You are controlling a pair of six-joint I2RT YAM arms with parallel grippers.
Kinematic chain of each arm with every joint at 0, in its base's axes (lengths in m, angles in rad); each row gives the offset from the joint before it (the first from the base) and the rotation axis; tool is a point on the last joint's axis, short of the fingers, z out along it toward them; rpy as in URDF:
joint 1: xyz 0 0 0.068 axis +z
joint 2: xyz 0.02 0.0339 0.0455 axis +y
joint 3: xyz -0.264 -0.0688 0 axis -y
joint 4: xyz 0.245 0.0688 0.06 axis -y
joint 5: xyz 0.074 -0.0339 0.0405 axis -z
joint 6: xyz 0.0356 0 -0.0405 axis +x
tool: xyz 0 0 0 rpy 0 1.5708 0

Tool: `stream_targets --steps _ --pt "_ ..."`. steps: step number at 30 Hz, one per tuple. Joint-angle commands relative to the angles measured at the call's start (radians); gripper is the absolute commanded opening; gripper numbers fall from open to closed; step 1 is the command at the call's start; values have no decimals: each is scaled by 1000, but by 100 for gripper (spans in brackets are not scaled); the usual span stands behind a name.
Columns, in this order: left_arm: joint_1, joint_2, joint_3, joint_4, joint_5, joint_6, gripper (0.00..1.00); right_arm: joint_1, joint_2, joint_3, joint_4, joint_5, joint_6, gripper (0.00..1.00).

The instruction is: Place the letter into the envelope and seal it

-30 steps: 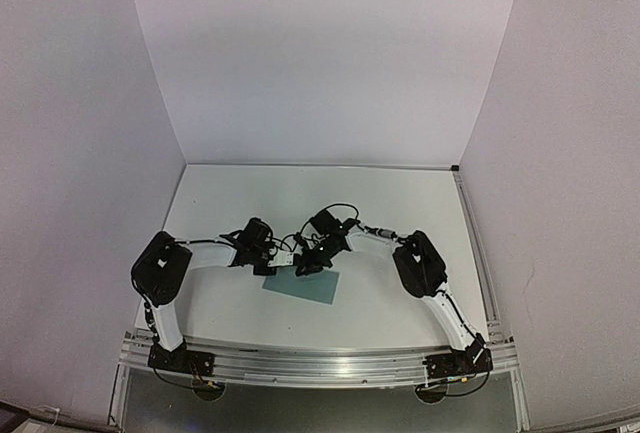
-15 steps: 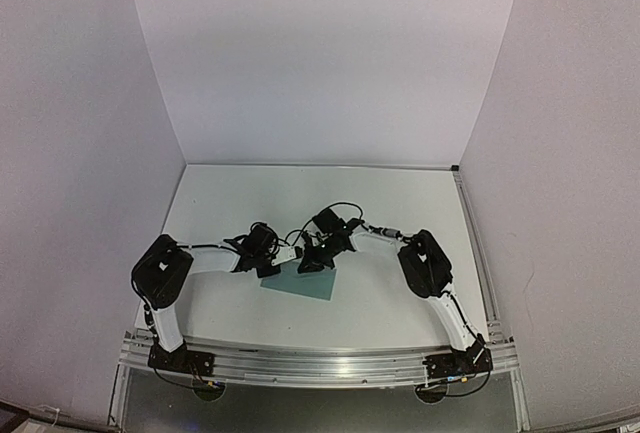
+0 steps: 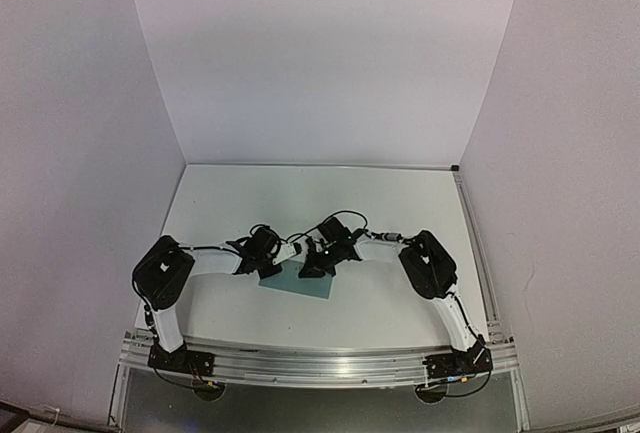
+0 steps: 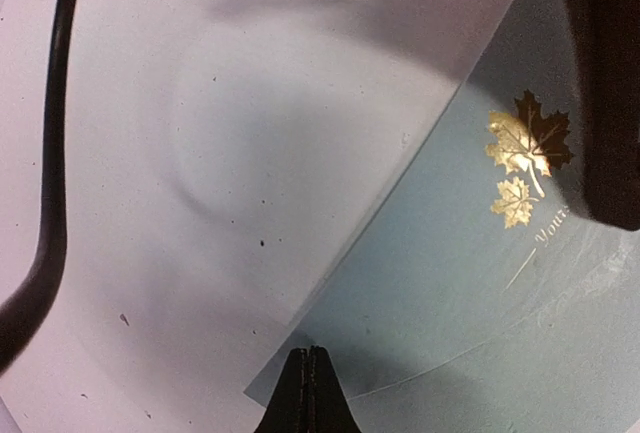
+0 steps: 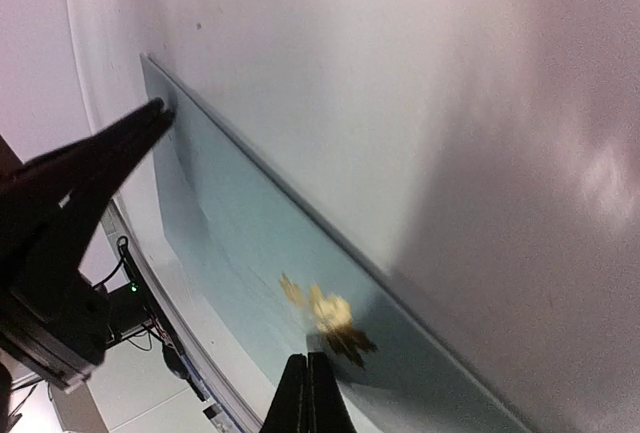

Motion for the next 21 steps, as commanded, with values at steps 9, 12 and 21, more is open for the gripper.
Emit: stream_targets --steps 9,12,21 --pt "-7 18 -31 -185 -47 -175 0 -21 -128 -186 -219 135 -78 0" --pt "-10 20 -26 -183 -52 -177 0 -19 -192 -128 -200 31 -121 0" --pt "-11 20 -11 -190 -59 -188 0 -10 -142 11 -72 -53 1 0"
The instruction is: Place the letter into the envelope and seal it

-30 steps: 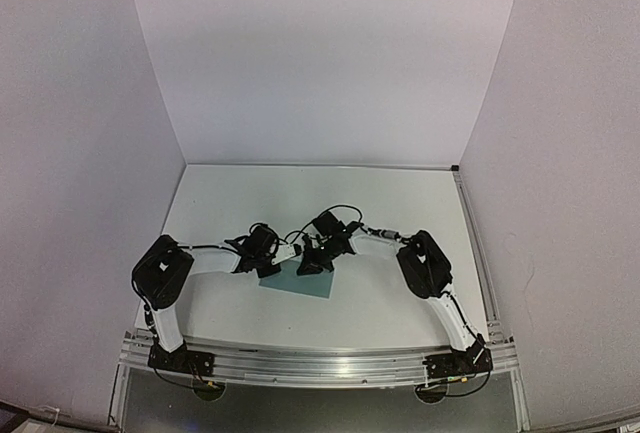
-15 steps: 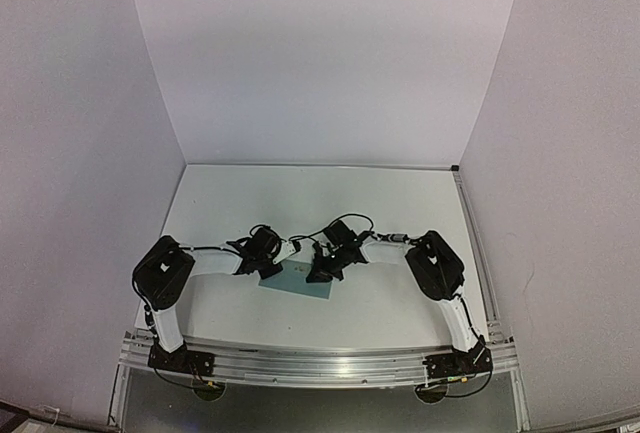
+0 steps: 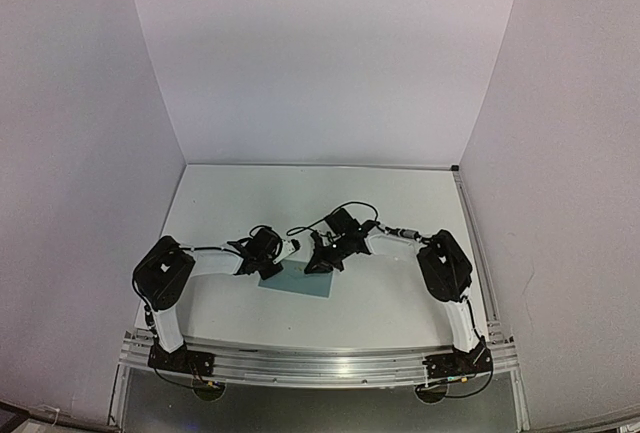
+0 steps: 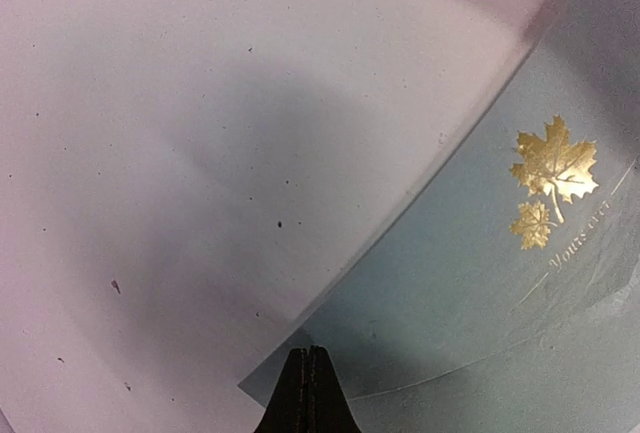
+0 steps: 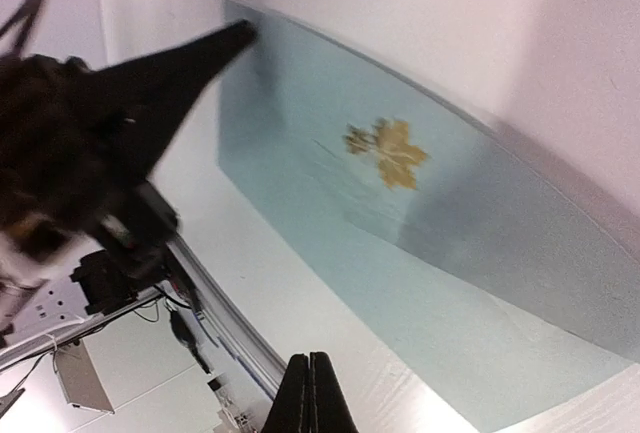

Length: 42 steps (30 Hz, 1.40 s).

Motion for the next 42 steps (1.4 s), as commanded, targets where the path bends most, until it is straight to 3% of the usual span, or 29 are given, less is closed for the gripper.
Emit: stream_targets --steps 1,13,24,28,37,42 --pt "3 18 -19 -164 -12 -41 0 9 60 117 40 -11 61 0" --pt "-2 9 -1 -202 -4 -80 0 17 315 262 49 10 134 0" --pt "-2 17 24 -271 0 -176 0 -2 198 7 -92 195 47 0" --pt "-2 14 14 -278 1 -207 0 -5 217 71 -154 220 5 0" --pt "-6 17 14 -266 -1 -188 0 41 326 313 -153 117 21 0" --pt "-6 19 19 -270 4 -190 0 46 366 364 -144 67 24 0"
